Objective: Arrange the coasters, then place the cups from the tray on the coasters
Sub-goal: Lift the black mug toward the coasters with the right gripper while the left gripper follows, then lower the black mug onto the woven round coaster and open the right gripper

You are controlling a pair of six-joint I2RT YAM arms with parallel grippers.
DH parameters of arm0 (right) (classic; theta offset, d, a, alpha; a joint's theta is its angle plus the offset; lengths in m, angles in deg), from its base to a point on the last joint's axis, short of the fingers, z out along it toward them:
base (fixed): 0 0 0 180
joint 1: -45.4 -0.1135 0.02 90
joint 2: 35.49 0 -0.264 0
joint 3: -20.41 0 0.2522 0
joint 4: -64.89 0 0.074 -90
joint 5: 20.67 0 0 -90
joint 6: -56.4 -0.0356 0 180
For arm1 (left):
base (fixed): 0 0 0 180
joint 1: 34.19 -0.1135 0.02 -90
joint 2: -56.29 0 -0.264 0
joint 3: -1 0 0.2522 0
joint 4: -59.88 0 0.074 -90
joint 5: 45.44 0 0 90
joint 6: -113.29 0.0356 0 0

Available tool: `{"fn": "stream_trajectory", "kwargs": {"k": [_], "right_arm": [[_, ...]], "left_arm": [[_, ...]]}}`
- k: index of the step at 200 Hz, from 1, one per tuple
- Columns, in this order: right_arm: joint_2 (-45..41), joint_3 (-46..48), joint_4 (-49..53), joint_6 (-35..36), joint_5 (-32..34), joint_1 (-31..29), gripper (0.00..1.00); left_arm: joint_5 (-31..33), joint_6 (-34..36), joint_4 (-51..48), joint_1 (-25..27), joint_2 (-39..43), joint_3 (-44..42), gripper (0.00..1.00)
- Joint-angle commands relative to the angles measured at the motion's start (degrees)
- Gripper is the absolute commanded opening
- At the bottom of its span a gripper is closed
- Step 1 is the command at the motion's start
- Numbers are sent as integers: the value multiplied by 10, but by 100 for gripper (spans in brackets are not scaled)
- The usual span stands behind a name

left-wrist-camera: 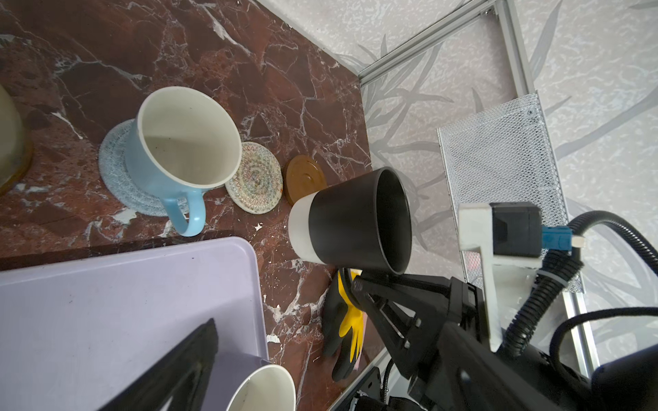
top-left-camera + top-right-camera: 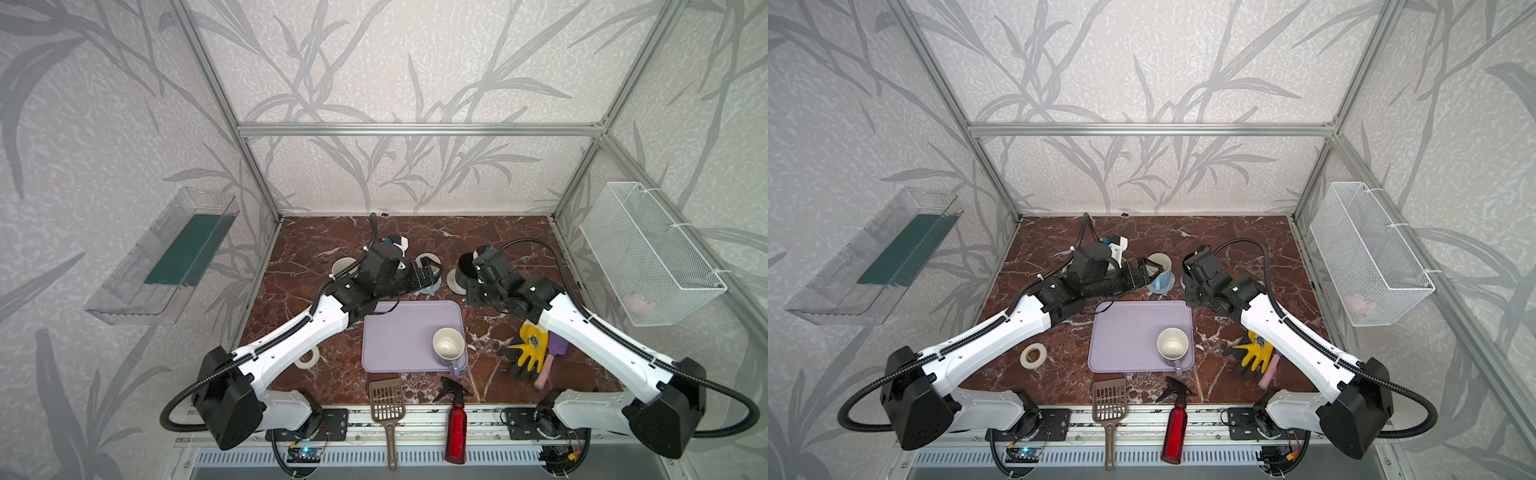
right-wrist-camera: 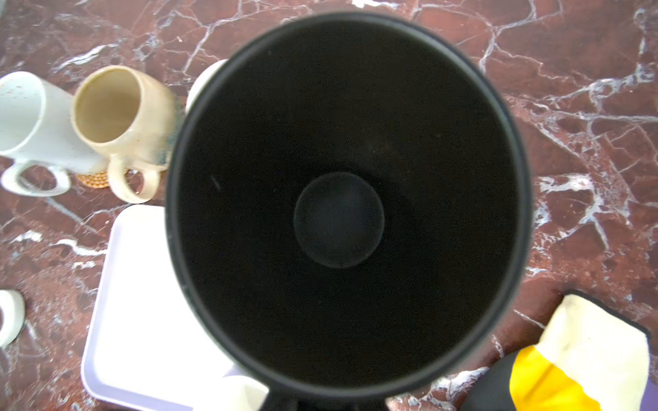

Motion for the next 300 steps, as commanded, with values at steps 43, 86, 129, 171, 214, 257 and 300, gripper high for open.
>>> {"fn": "stream_trajectory", "kwargs": {"k": [43, 86, 129, 171, 214, 257, 300], "right_arm": [[46, -34, -52, 25, 10, 31, 0], [83, -33, -83, 34, 17, 37, 0], [123, -40, -112, 42, 17, 48, 0], [152, -42, -134, 49, 17, 59, 0], [175, -40, -160, 57, 20, 63, 0], [193, -40, -161, 52, 20, 66, 0], [201, -31, -174, 54, 25, 70, 0]], "left_arm": [[9, 16, -11, -1, -44, 51, 99], [13, 18, -1, -7, -71, 62, 99], [7, 27, -8, -13, -99, 83, 99], [30, 32, -11, -13, -109, 95, 99], [41, 22, 13, -10, -111, 78, 99], [32, 16, 29, -9, -117, 71, 99], [26, 14, 37, -8, -123, 69, 99]]}}
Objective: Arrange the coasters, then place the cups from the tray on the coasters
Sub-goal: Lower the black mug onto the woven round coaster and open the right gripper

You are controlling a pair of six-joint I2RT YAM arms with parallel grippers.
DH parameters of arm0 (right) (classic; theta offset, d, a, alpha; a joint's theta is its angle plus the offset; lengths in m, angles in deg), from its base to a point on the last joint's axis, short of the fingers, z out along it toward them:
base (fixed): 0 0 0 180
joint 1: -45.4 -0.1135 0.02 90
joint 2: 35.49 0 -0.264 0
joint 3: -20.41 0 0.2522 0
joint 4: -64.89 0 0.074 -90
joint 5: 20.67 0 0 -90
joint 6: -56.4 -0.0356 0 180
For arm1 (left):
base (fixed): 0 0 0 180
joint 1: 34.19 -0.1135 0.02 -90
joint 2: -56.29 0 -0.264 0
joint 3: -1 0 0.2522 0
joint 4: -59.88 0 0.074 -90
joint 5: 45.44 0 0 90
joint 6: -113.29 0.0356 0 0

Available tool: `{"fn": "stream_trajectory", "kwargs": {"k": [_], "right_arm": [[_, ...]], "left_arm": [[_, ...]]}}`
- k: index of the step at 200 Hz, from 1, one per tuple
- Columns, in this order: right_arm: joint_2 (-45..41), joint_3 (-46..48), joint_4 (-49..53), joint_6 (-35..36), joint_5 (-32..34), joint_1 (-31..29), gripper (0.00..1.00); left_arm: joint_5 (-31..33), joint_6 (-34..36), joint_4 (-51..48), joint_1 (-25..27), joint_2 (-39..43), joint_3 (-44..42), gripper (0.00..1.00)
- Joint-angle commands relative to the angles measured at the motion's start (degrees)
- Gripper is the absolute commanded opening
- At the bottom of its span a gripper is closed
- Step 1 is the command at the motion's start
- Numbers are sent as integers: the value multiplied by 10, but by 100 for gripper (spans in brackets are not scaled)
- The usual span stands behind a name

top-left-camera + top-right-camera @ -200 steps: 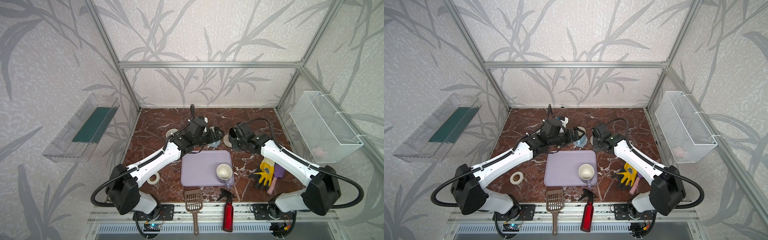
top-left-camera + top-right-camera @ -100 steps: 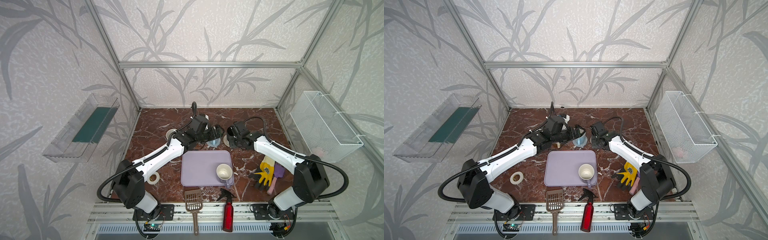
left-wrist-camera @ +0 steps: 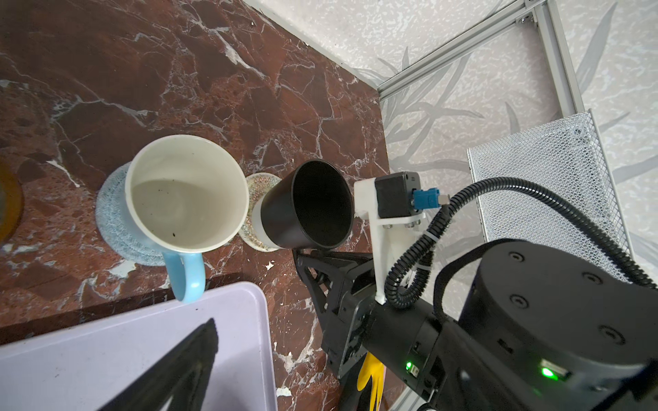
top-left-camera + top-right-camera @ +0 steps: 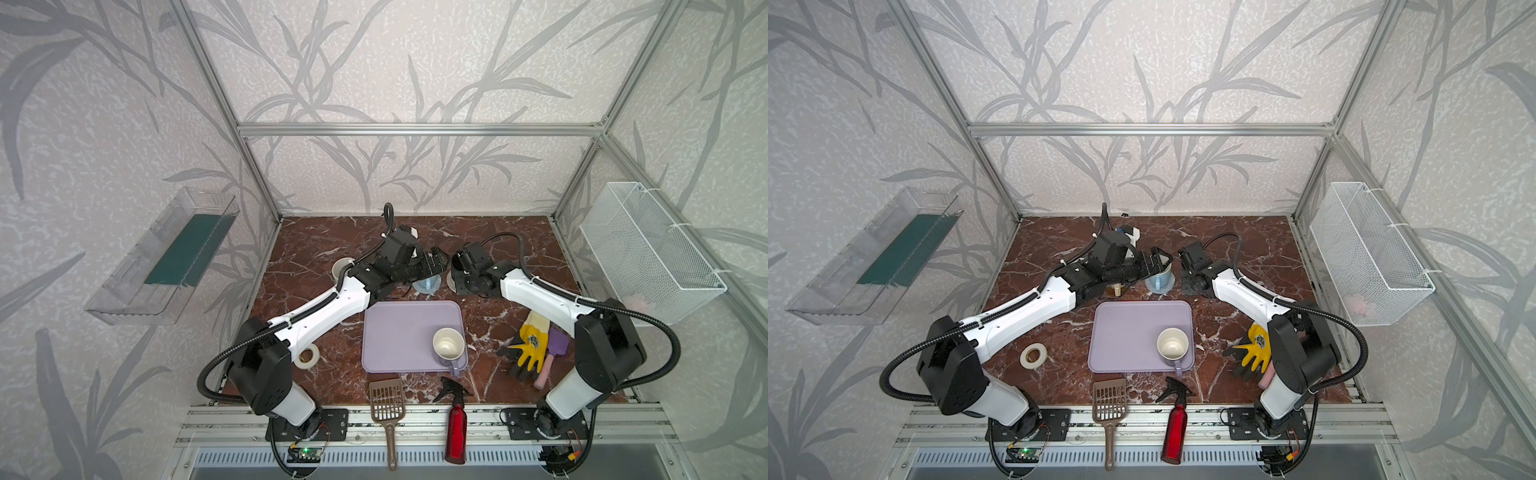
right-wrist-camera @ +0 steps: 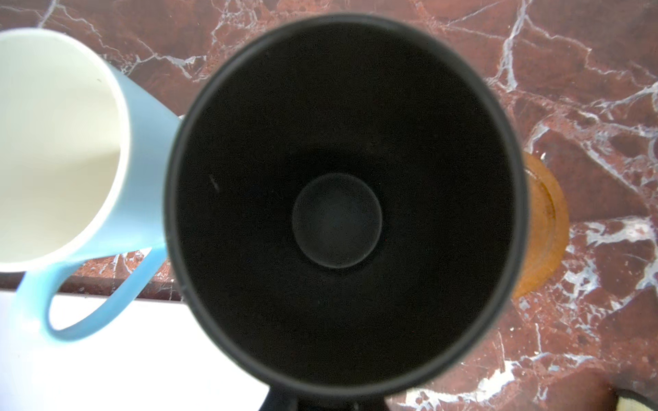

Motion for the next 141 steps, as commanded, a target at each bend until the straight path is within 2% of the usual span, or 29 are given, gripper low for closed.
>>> {"fn": "stream_trajectory", "kwargs": {"k": [1, 141], "right_arm": [[-6, -11, -47, 5, 22, 5, 0], [2, 41, -69, -14, -6, 13, 0]], "left_arm": [[-1, -3, 16, 3, -8, -7, 99], [-1, -17, 44, 4, 2, -37, 99]]}}
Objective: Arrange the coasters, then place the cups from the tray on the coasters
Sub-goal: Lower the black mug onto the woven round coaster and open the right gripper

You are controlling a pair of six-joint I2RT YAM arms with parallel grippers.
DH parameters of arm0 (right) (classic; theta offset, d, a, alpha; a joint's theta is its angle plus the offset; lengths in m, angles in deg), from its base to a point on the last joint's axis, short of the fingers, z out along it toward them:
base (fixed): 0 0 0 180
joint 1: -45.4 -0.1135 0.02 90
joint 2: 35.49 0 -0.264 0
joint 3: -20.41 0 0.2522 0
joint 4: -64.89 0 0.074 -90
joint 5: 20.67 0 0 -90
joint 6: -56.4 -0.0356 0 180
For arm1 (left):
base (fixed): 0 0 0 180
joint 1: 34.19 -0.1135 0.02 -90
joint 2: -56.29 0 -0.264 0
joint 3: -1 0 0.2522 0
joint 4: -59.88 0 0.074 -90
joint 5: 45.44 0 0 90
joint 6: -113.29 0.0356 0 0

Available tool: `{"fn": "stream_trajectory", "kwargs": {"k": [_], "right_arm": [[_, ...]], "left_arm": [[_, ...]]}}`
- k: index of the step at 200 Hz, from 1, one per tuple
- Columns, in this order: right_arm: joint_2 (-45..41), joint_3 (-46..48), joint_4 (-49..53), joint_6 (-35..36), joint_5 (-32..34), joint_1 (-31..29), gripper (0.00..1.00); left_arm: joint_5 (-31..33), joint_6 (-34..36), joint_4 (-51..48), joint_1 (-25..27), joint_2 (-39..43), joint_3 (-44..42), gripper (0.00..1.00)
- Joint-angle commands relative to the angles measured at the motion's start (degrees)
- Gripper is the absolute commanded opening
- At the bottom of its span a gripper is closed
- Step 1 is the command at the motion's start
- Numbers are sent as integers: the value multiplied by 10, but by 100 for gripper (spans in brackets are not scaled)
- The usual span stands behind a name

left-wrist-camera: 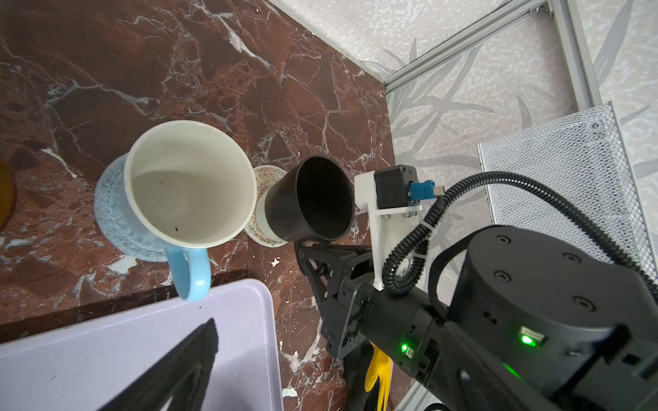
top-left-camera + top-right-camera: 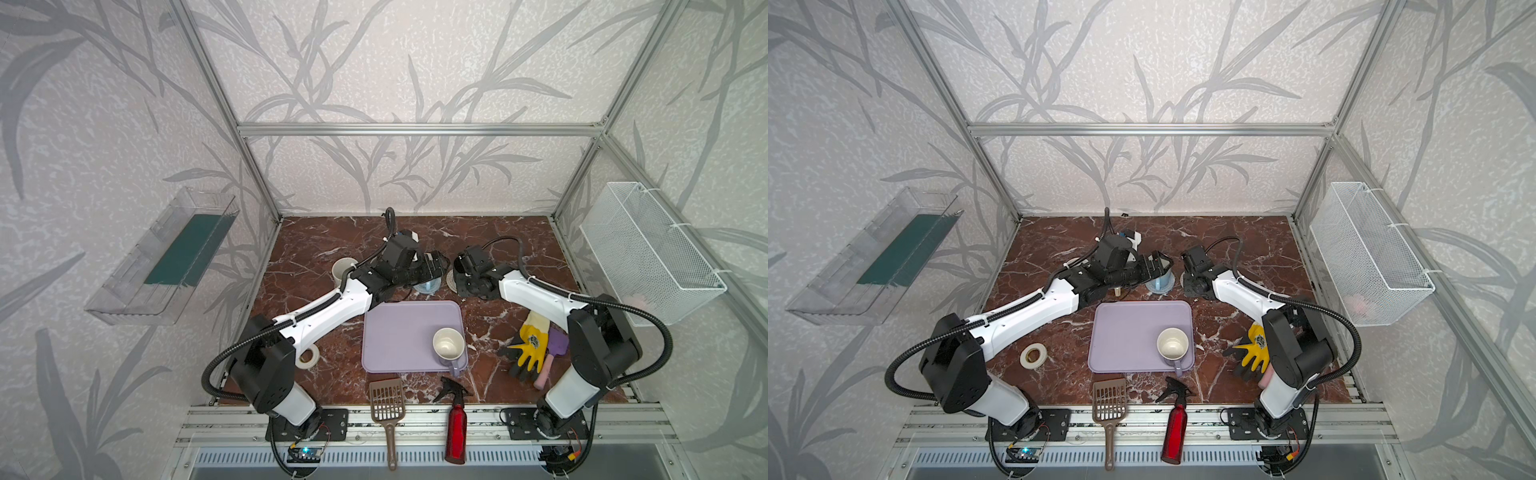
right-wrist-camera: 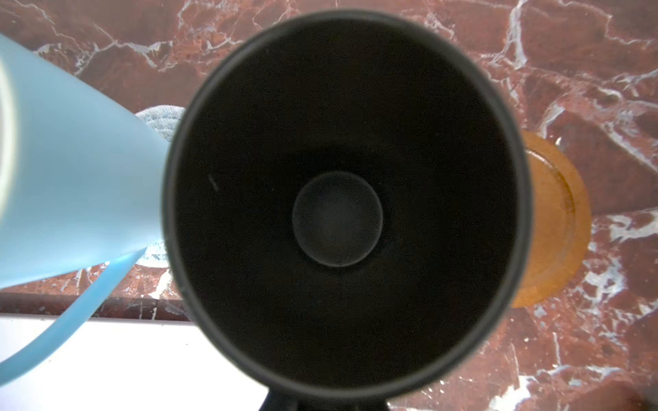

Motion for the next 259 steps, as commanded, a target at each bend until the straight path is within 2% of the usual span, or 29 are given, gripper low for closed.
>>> {"fn": "stream_trajectory", "kwargs": {"k": [1, 74, 115, 187, 215, 239, 259], "right_arm": [[-15, 10, -28, -7, 2, 1, 0], [-48, -15, -20, 12, 23, 1, 0], [-14, -30, -26, 24, 31, 1, 0], [-14, 52, -57, 2, 7, -7, 0], [-19, 56, -48, 1, 5, -6, 0], [-12, 32, -29, 10, 0, -6, 15], [-10, 13, -12, 11, -5, -7, 34]], "left_arm": [[0, -9, 19, 2, 7, -12, 99], [-4, -14, 27, 3, 12, -17, 99], [-1, -13, 32, 3, 13, -18, 99], [-11, -20, 43, 3, -2, -20, 99], [-11, -22, 47, 3, -3, -23, 99], [-10, -23, 48, 3, 0, -24, 99], [-7, -23, 48, 3, 7, -29, 99]]}}
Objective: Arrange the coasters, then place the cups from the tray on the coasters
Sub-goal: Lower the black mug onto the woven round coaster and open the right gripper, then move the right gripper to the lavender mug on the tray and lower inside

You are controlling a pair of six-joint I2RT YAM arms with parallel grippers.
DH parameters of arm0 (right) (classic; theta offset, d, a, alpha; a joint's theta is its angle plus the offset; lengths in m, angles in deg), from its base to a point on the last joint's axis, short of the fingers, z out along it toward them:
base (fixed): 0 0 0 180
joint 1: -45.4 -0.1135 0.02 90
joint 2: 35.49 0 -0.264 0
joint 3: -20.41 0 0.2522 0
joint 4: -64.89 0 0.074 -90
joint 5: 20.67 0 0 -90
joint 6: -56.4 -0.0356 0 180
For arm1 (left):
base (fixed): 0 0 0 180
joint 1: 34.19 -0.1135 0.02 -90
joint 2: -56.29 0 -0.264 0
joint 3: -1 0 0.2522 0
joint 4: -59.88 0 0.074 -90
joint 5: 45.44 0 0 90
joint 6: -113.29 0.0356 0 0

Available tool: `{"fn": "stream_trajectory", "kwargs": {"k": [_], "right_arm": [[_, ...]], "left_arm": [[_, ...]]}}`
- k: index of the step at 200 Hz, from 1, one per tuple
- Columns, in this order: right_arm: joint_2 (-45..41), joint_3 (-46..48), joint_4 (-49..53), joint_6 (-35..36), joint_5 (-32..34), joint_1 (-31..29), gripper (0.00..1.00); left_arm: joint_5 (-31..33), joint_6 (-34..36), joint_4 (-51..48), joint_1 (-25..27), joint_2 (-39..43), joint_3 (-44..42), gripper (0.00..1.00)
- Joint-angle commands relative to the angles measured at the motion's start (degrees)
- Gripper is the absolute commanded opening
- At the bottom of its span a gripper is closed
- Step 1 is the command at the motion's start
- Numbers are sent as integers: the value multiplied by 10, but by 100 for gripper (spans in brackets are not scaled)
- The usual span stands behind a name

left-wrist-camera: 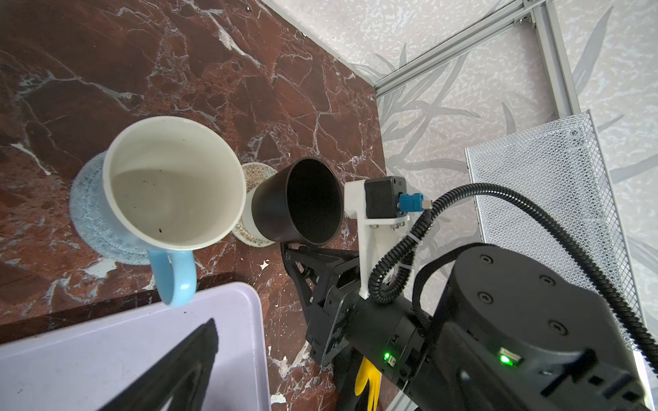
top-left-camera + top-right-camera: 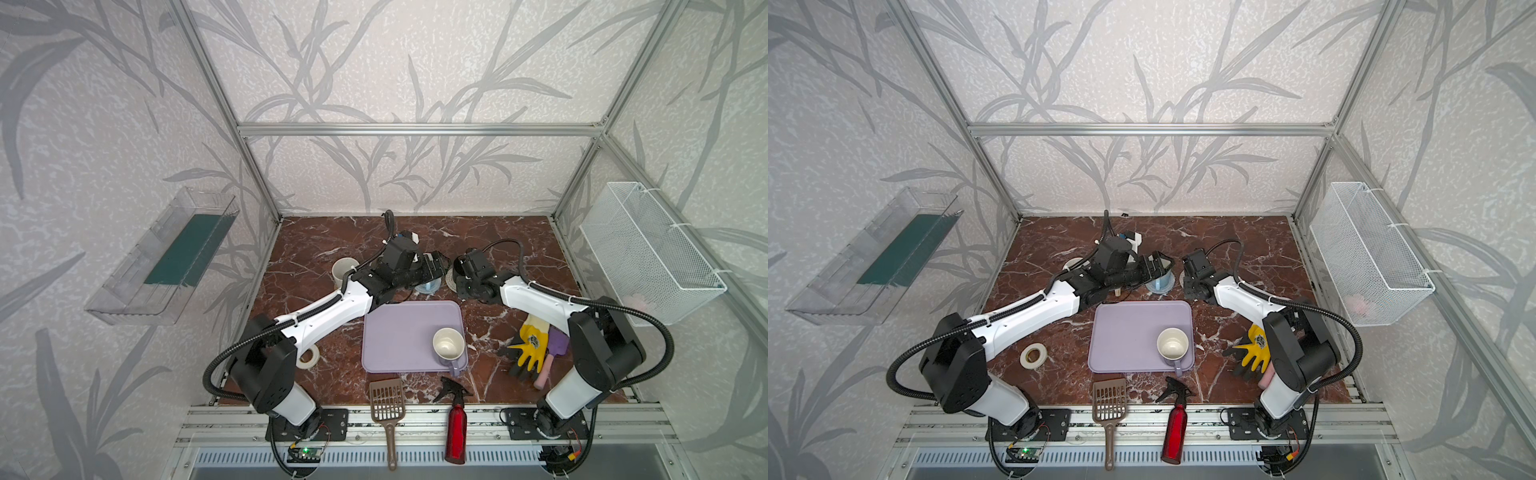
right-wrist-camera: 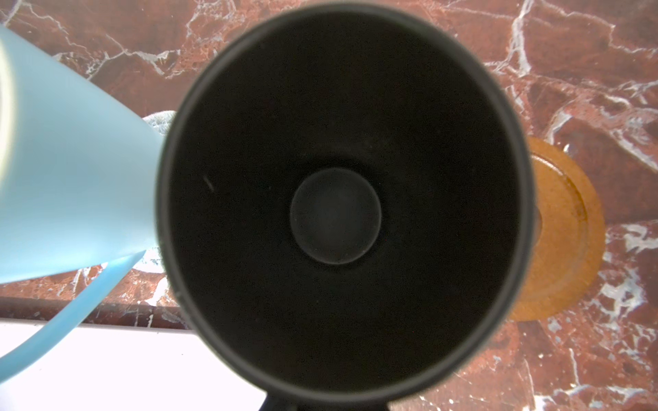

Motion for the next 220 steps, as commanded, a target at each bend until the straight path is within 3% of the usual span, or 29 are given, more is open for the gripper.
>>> {"fn": "stream_trajectory", "kwargs": {"k": [1, 69, 80, 84, 131, 172, 220], "right_arm": [[2, -24, 35, 4, -9, -3, 35], [-49, -25, 69, -8, -1, -3, 67], [-64, -21, 80, -7, -5, -3, 83], [-68, -22, 85, -6, -7, -2, 100], [-163, 18, 123, 13, -37, -3, 99], [-273, 51, 162, 74, -119, -4, 99], [-372, 72, 260, 60, -186, -18, 99]], "left_arm": [[5, -5, 11, 1, 7, -12, 99], [5, 2, 0, 0, 29, -21, 99], [0, 4, -5, -1, 31, -20, 99], [-4, 3, -4, 0, 32, -20, 99], [-38, 4, 9, -2, 64, -39, 99], [-41, 49, -58, -2, 115, -54, 99], [-75, 85, -165, -1, 172, -71, 99]]}}
